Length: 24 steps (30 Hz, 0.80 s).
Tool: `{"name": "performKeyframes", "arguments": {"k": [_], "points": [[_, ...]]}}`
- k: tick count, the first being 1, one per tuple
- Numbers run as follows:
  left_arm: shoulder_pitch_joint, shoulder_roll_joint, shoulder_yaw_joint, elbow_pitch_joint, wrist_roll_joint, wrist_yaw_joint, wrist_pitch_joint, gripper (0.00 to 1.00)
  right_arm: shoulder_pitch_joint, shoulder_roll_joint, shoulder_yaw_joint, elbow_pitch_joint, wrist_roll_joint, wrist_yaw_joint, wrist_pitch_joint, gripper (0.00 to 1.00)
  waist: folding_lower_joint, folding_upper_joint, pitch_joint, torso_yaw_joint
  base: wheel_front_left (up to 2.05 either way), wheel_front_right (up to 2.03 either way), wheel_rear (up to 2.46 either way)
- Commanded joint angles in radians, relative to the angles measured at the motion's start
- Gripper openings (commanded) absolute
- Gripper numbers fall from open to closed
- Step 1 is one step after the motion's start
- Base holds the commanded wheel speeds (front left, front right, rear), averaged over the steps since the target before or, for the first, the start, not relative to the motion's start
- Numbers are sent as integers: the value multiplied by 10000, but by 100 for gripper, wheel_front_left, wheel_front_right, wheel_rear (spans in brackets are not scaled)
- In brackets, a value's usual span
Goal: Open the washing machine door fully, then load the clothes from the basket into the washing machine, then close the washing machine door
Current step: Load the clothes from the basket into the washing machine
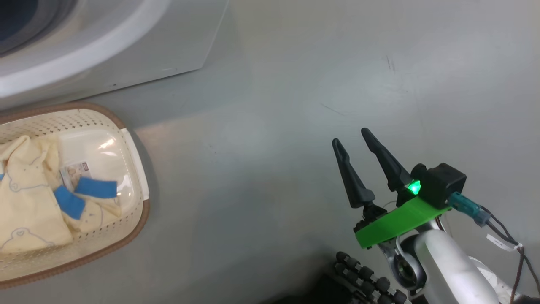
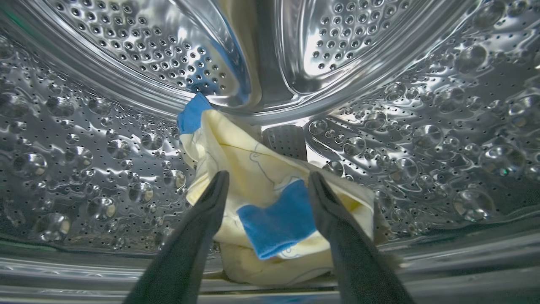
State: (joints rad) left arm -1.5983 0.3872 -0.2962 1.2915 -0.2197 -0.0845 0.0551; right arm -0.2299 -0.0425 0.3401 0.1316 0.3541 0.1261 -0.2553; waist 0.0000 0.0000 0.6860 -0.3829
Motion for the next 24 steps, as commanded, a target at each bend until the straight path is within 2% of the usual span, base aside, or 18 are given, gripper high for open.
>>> {"name": "performKeyframes", "arguments": {"k": [1,11,24], "points": [[-235,317,6,-224,10,80,116,100,264,-77,171,-218,53,46,-65,100,0,0,-58,28,0,0,0],[329,-12,-21,-132,-231,316,135,100,240,-77,43,-154,-85,46,-65,100,0,0,-467,323,0,0,0],[1380,-339,-7,-82,-634,173,-517,100,152,-77,-46,-4,-209,46,-65,100,0,0,-1299,692,0,0,0]]}}
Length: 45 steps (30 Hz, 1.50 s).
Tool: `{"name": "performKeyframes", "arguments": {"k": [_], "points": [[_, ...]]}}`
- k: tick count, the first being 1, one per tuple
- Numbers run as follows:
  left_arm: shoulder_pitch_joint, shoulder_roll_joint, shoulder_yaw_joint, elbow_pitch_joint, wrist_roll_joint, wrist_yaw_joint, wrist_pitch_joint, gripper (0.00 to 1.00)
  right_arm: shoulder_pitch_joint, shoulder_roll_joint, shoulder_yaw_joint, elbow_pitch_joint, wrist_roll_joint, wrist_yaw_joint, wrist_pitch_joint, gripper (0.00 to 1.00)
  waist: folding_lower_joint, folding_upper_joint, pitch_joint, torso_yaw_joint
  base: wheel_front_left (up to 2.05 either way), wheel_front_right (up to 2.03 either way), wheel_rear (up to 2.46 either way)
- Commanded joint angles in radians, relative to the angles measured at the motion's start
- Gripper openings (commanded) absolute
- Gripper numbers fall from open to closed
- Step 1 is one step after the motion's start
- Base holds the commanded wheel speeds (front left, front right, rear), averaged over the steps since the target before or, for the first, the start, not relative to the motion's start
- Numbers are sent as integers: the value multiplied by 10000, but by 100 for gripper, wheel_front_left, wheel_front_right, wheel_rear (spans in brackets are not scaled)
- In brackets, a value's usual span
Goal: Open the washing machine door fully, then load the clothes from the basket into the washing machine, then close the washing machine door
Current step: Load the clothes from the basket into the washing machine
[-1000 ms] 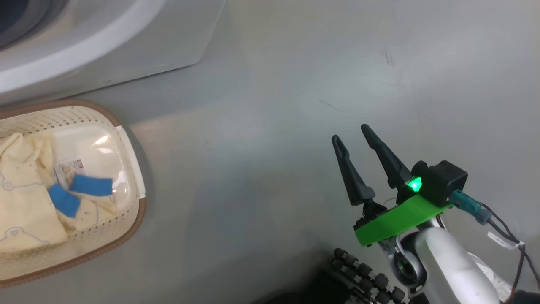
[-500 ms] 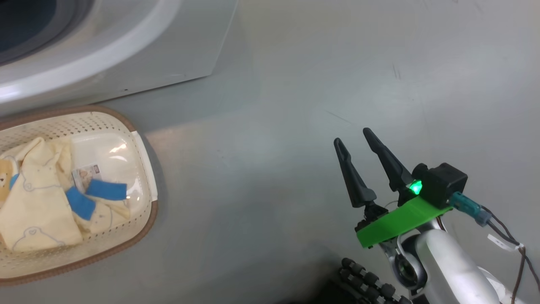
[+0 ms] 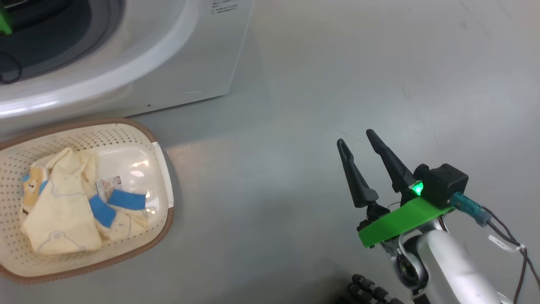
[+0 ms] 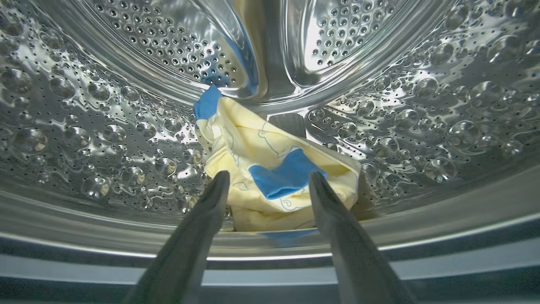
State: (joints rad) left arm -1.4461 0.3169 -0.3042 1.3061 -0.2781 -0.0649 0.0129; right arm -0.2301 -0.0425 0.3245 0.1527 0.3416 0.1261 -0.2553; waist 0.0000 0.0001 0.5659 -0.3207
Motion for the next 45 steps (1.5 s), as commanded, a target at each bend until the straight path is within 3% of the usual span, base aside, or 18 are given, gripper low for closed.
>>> {"name": "performKeyframes", "arguments": {"k": [1,26,35,45], "points": [[-54,335,70,-225,-75,-30,-158,100,146,-77,76,-212,-102,46,-65,100,0,-1,-171,116,0,0,0],[2325,-768,-149,-700,-808,-589,-2524,100,95,-77,-672,12,-561,46,-65,100,0,-1,-1909,1378,0,0,0],[4883,-1133,74,-2798,-1215,-643,-2742,100,368,-77,-1063,43,-675,46,-65,100,0,-1,-2718,1837,0,0,0],[7919,-1402,156,-5695,-701,-533,-2745,100,692,-77,-1133,122,-763,46,-65,100,0,-1,-3339,2076,0,0,0]]}}
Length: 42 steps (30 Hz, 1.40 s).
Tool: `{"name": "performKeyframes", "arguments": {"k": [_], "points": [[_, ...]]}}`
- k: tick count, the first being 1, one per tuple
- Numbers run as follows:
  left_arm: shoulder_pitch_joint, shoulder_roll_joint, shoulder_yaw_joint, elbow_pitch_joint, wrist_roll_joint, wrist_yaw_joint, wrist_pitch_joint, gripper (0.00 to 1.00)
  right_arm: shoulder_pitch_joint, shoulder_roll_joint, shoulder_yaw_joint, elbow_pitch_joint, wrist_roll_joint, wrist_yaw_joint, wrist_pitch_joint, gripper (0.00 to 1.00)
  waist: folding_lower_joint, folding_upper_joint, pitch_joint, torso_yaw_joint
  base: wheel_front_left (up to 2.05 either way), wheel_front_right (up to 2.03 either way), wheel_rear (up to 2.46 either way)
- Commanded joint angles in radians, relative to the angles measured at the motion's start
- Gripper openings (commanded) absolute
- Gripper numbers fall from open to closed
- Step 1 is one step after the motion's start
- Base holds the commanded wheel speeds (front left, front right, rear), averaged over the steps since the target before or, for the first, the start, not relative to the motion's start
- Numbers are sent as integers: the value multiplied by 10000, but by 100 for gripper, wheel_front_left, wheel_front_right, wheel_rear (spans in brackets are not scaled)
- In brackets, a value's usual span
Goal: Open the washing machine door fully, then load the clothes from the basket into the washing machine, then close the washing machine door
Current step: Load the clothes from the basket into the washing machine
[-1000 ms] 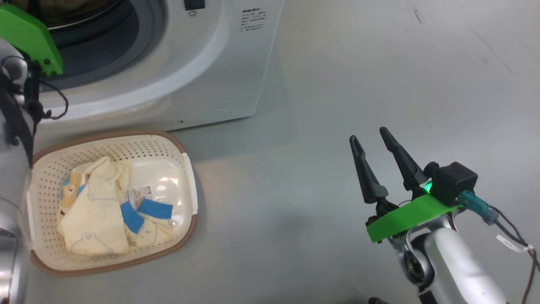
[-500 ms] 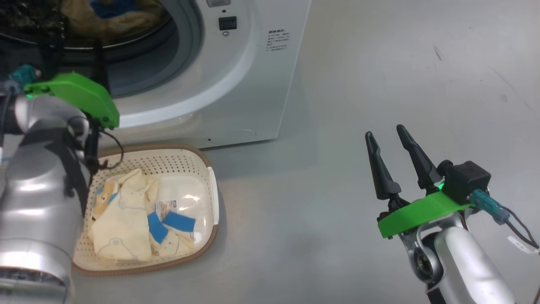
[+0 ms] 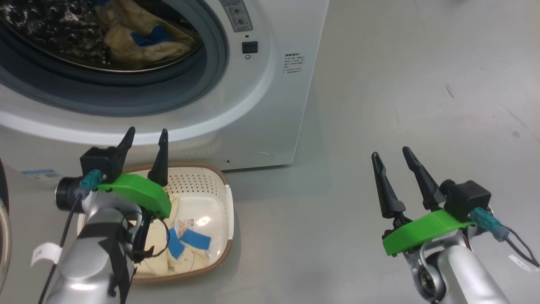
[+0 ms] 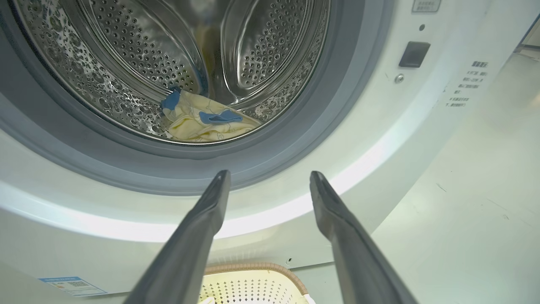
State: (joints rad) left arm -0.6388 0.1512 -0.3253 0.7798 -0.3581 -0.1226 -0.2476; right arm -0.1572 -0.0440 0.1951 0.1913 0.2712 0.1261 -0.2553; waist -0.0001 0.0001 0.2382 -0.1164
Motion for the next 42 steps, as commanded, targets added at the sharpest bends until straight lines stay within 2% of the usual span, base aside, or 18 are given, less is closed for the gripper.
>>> {"name": "performKeyframes", "arguments": {"k": [1,5,15,26,42], "points": [[83,234,420,-704,136,70,-140,100,-19,-62,154,-258,-58,46,-65,100,1,-1,-123,48,0,0,0],[1248,95,793,-1836,256,187,-140,100,155,-62,141,-196,-78,46,-65,100,1,-1,-480,114,0,0,0],[2566,-96,1613,-2983,526,267,-141,100,335,-62,129,-200,-125,46,-65,100,1,-1,-821,306,0,0,0],[3683,-263,2655,-4143,972,204,-141,100,405,-65,187,-150,-140,46,-65,100,1,-1,-1154,397,0,0,0],[5833,-831,4415,-5535,1252,-16,-141,100,693,-93,332,-135,-115,46,-65,100,1,-1,-1622,284,0,0,0]]}}
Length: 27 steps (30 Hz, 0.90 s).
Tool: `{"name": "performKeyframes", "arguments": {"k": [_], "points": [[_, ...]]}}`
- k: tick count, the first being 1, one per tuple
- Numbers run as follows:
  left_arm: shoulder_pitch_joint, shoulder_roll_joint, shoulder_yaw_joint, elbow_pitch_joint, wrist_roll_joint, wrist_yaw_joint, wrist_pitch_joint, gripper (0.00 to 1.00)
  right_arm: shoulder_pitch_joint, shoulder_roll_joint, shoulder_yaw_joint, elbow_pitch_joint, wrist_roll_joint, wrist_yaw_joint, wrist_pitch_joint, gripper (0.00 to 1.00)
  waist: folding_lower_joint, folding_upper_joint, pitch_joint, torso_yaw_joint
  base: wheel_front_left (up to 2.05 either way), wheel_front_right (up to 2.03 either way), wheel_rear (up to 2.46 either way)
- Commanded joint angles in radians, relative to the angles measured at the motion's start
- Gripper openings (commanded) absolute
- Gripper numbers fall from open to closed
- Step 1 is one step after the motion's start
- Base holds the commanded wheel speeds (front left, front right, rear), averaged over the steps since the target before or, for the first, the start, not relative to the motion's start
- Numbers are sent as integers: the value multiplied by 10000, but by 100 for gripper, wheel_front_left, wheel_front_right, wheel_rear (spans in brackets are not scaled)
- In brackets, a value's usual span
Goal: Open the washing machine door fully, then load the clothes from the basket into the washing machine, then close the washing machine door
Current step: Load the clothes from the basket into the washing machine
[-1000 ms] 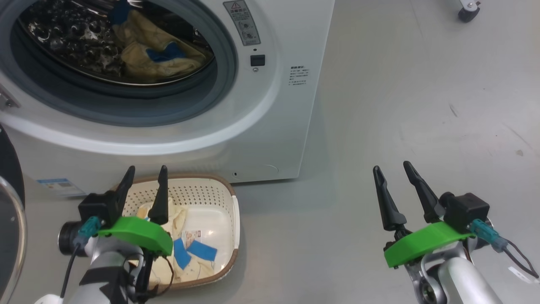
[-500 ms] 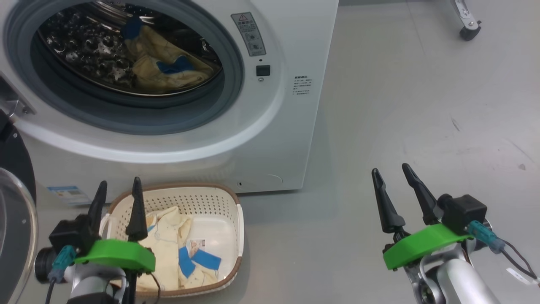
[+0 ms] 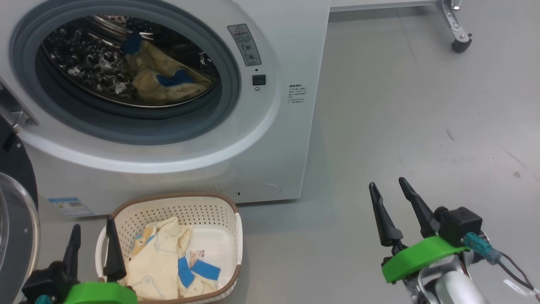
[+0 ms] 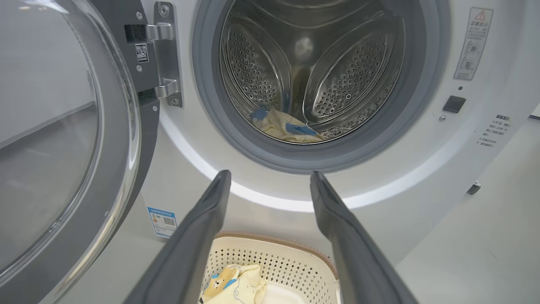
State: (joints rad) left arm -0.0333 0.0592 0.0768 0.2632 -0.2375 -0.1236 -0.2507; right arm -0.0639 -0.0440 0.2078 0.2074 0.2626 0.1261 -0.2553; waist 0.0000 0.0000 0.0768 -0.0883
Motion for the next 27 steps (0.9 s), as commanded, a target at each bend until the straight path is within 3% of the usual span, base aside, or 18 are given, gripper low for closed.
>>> {"name": "performKeyframes", "arguments": {"k": [1,27], "points": [[-126,67,459,-415,54,-16,-110,100,-215,-109,205,-299,-27,46,-65,100,0,0,-36,9,0,0,0],[1131,-88,770,-1073,-511,-70,-110,100,321,-244,65,-373,-9,46,-65,100,0,0,-688,-308,0,0,0]]}}
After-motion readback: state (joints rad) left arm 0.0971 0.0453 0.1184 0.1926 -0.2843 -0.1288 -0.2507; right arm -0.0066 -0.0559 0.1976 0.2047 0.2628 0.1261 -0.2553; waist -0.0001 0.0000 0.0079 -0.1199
